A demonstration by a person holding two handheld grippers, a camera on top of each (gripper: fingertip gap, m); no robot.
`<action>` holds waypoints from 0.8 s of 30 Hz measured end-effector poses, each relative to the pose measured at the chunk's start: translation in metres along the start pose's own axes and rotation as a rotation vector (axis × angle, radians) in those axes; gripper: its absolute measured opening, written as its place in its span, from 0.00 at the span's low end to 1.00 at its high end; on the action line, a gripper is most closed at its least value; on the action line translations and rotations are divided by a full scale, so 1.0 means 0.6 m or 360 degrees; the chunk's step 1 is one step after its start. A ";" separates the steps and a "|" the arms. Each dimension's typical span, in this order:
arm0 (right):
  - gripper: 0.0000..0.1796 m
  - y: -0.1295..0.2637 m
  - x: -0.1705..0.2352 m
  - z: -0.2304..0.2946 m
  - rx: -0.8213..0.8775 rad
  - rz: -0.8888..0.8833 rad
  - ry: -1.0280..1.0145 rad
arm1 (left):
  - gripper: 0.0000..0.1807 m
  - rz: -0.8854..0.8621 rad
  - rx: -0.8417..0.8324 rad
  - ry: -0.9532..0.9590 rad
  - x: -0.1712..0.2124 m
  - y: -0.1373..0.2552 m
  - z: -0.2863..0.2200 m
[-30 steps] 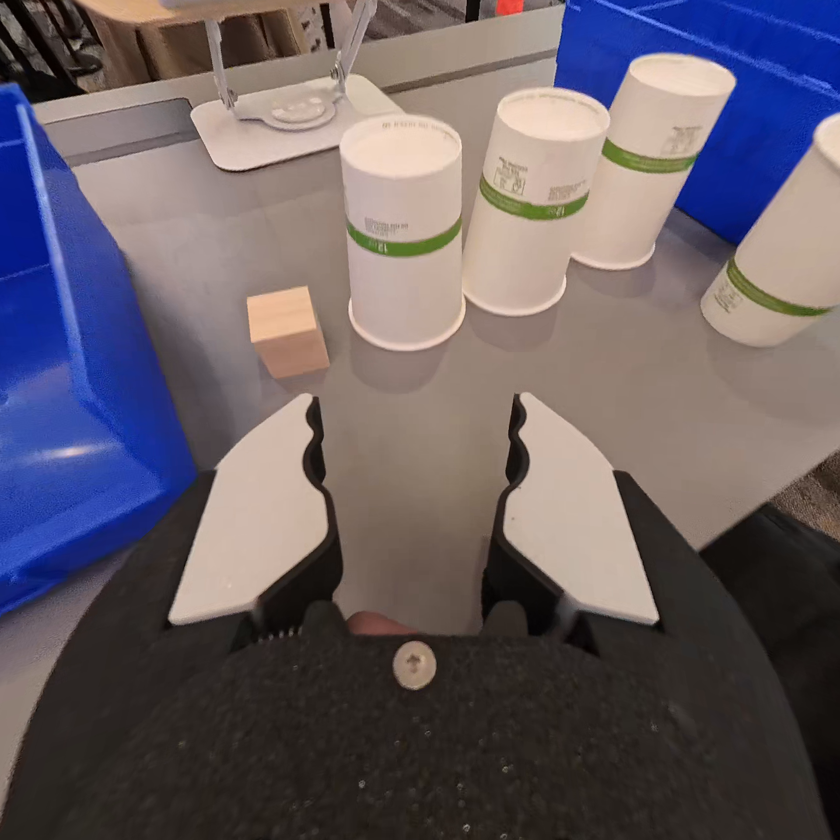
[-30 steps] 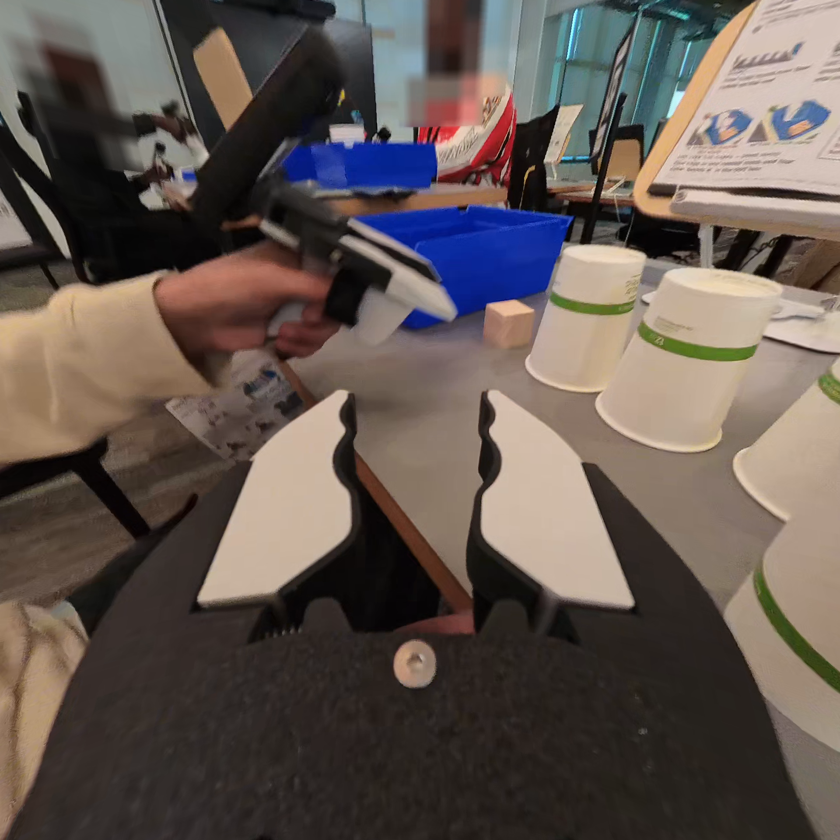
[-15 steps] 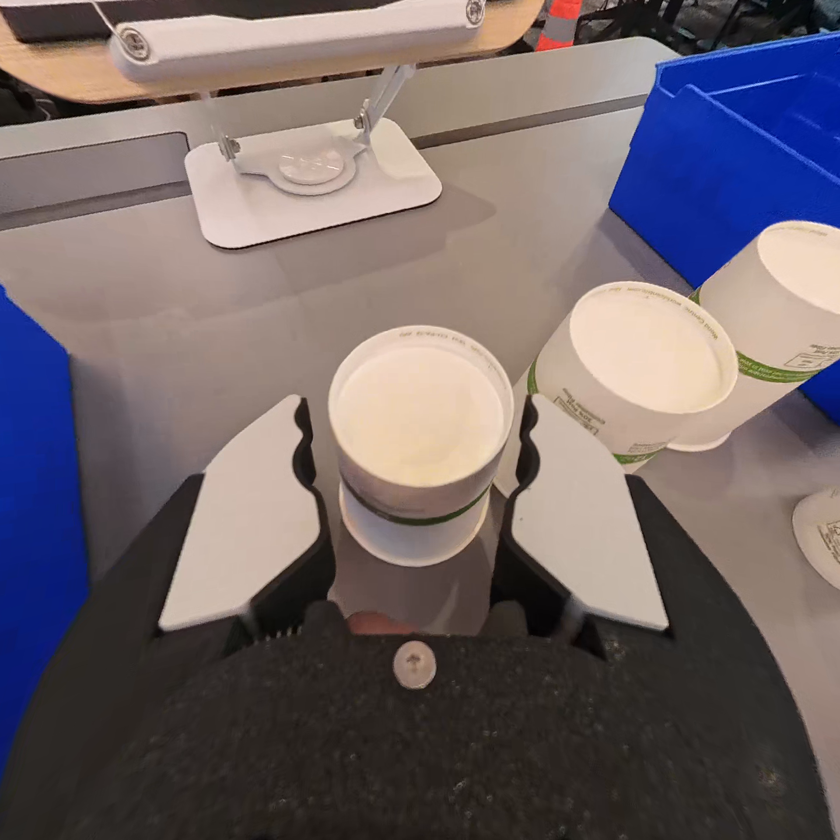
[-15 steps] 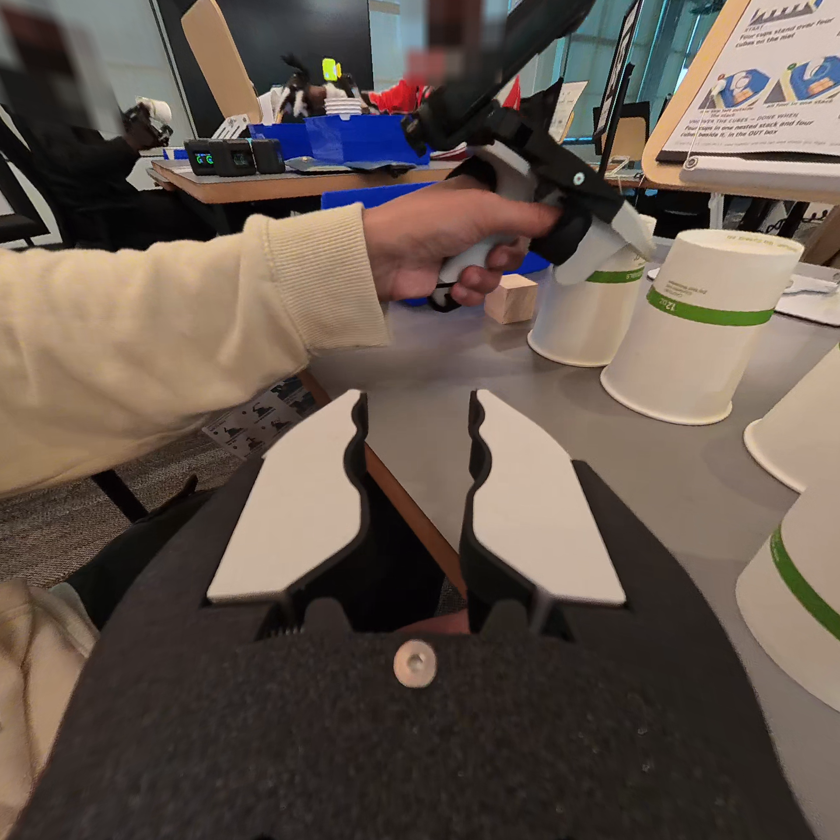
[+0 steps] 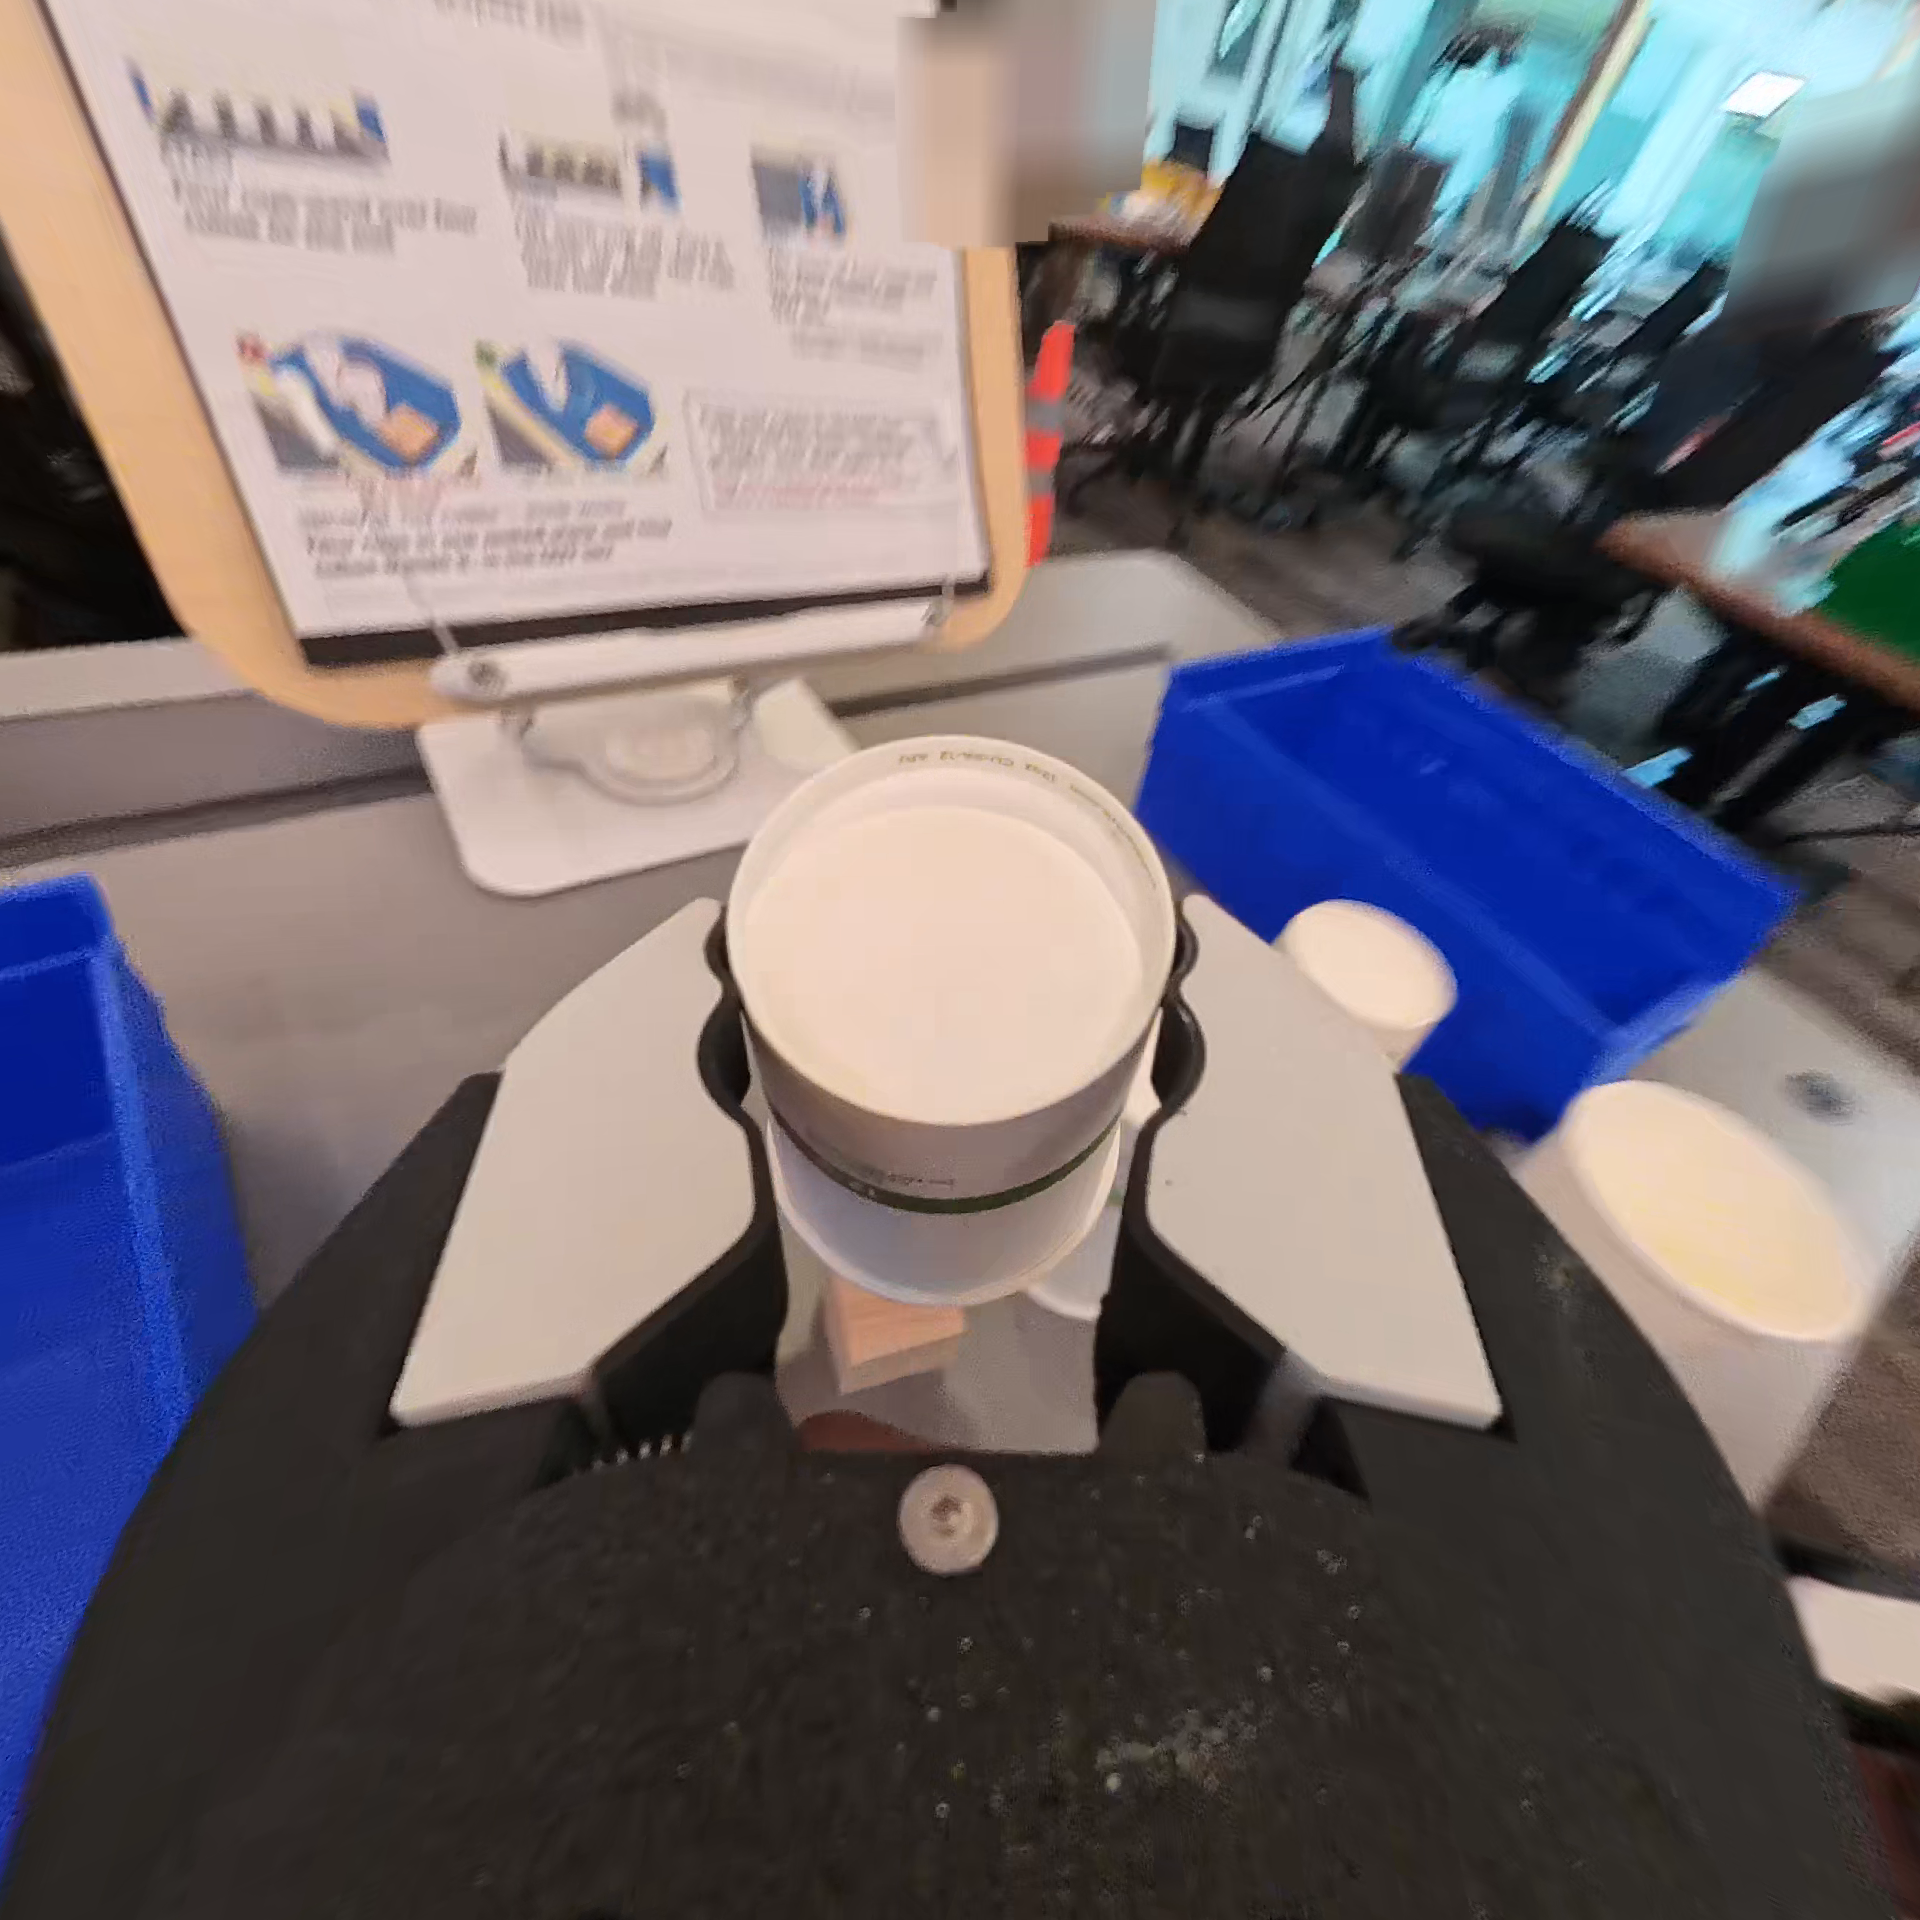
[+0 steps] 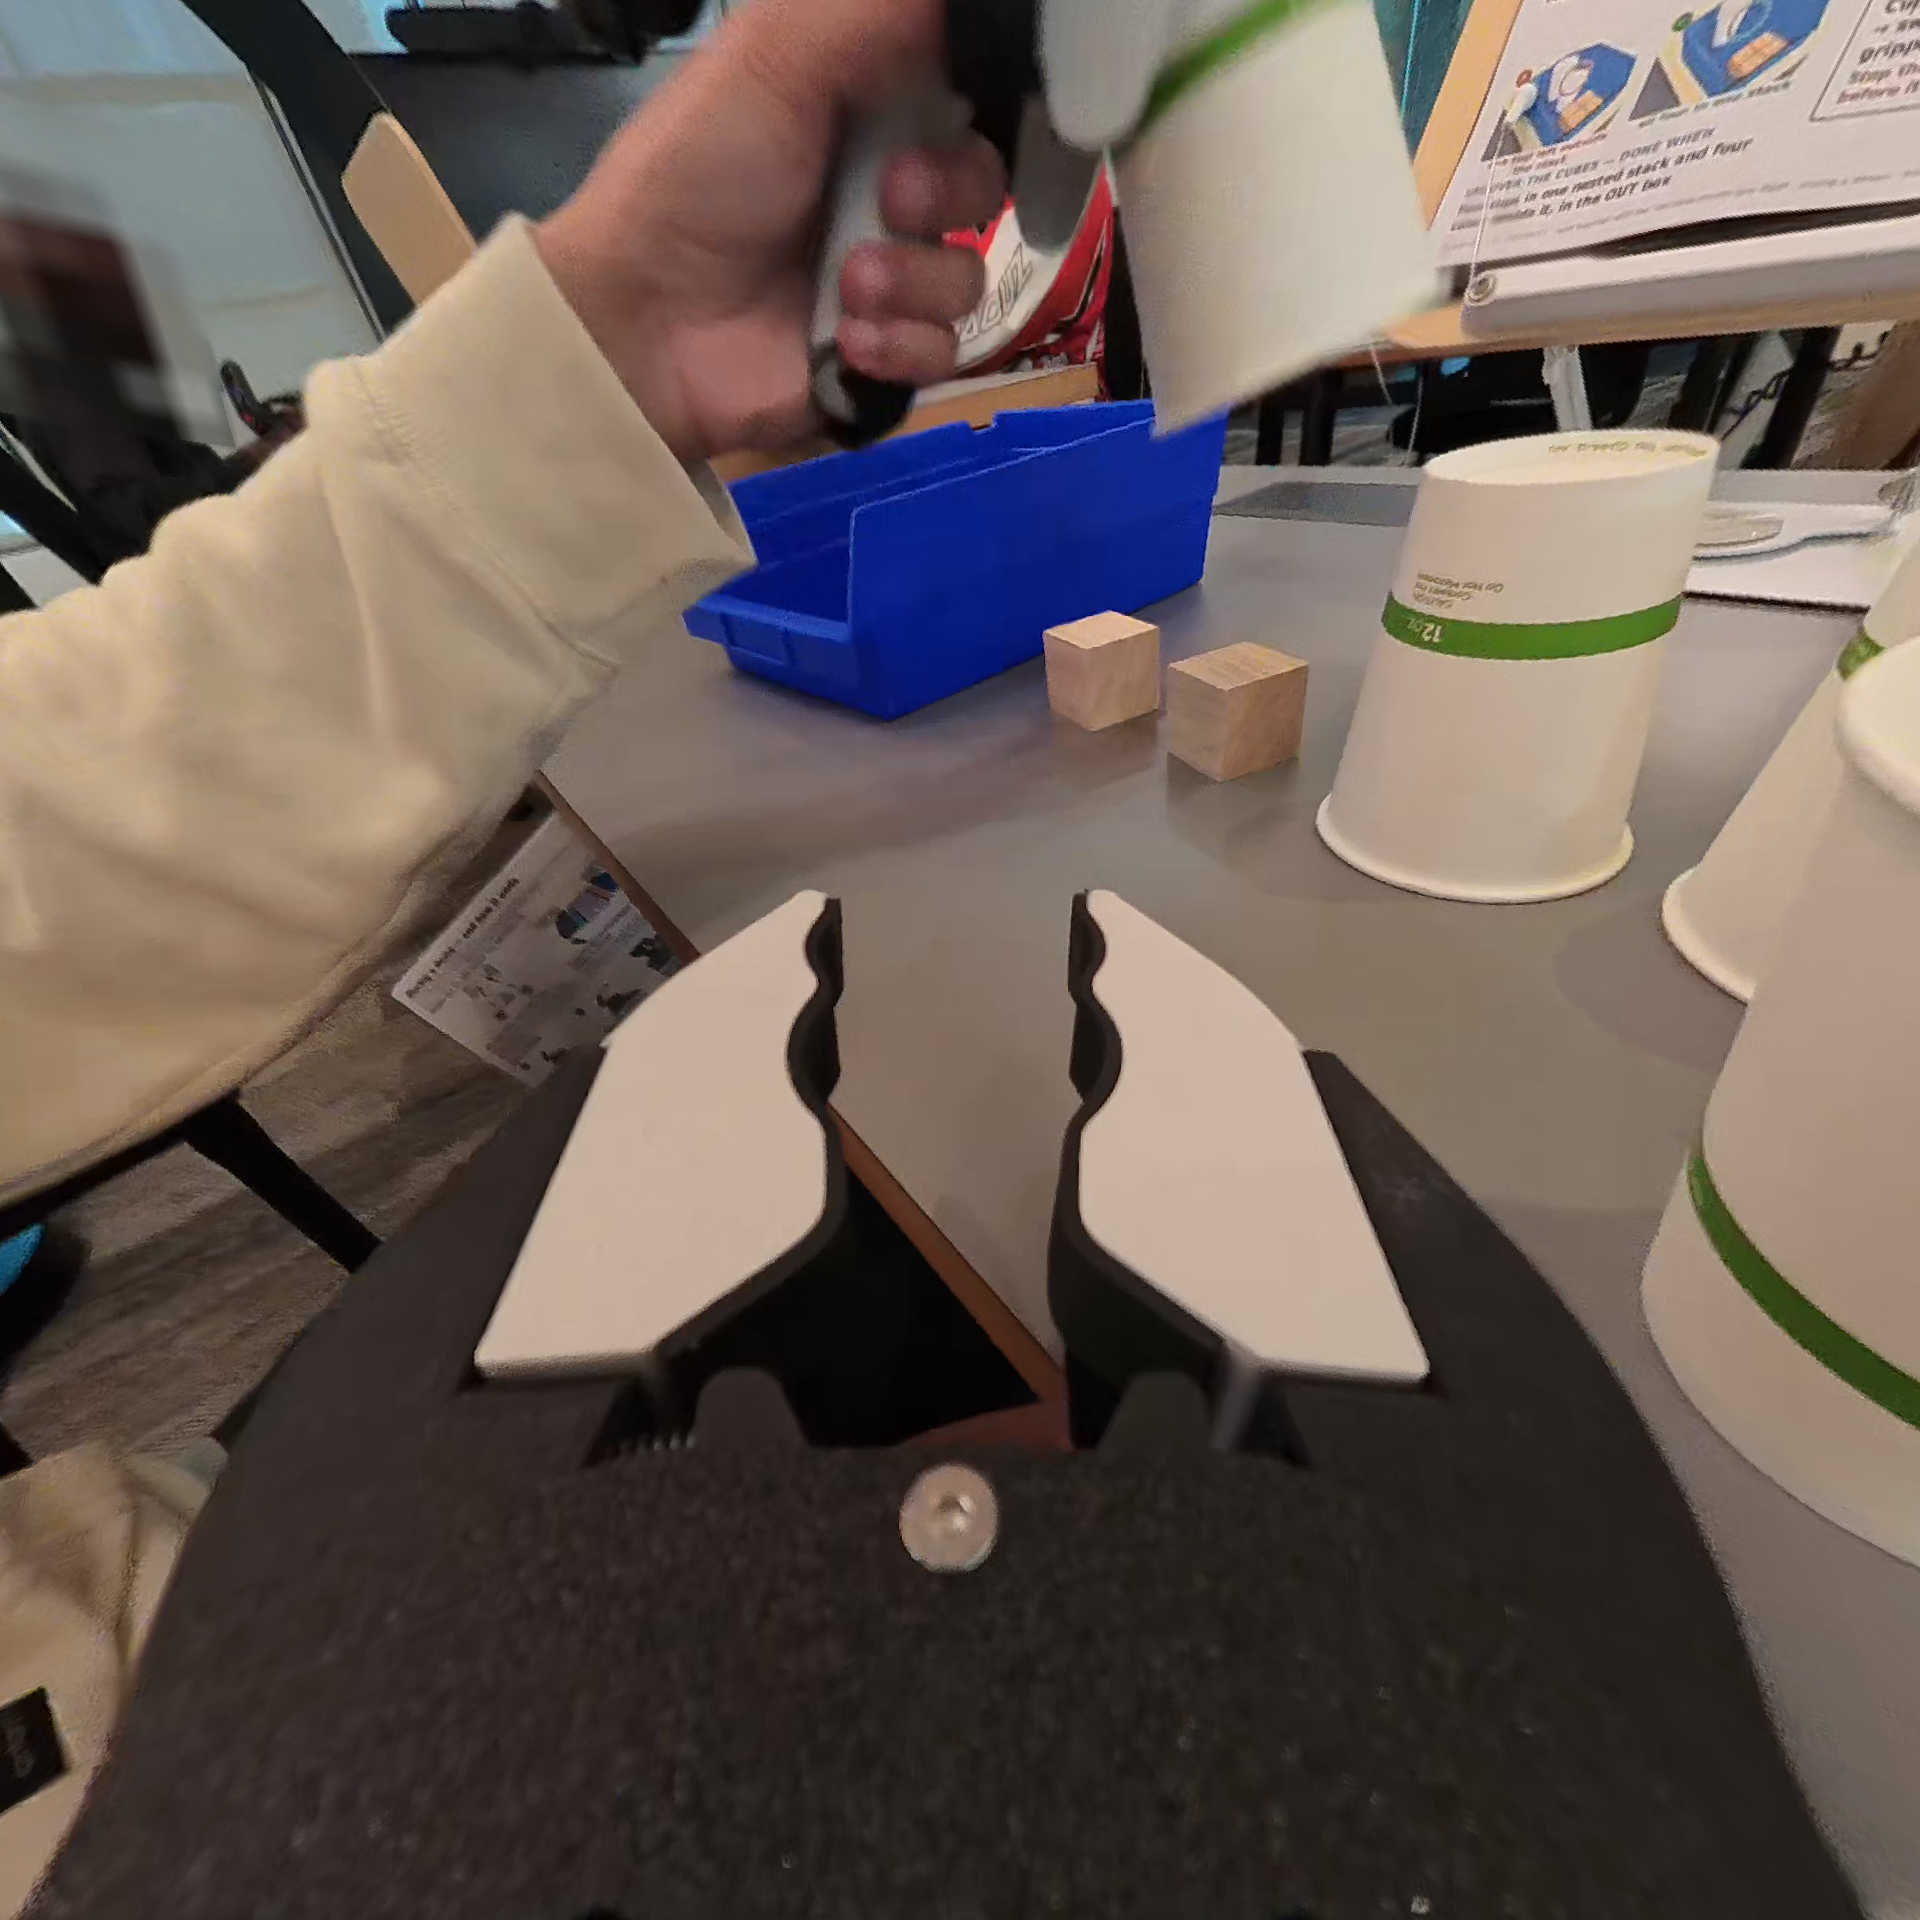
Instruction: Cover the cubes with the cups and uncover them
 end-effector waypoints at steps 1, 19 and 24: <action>0.23 -0.001 -0.004 -0.001 -0.0013 -0.0006 -0.0032 | 0.43 -0.0087 0.0052 0.0048 -0.020 0.018 0.001; 0.14 -0.103 -0.223 0.058 -0.1189 -0.0253 -0.1709 | 0.42 -0.0828 0.1037 0.0674 0.029 0.146 -0.086; 0.02 -0.106 -0.205 0.035 -0.1115 -0.0235 -0.1759 | 0.43 -0.0732 0.1061 0.0615 0.043 0.138 -0.097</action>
Point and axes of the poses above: each gripper's, where its closed fingertips meet, y back along the fingers, x out of its underside, z = x × y across the jaws, the point moved 6 cm from there along y, back along the fingers, and after that the axes turned 15 degrees about -y, right-handed, at the moved point
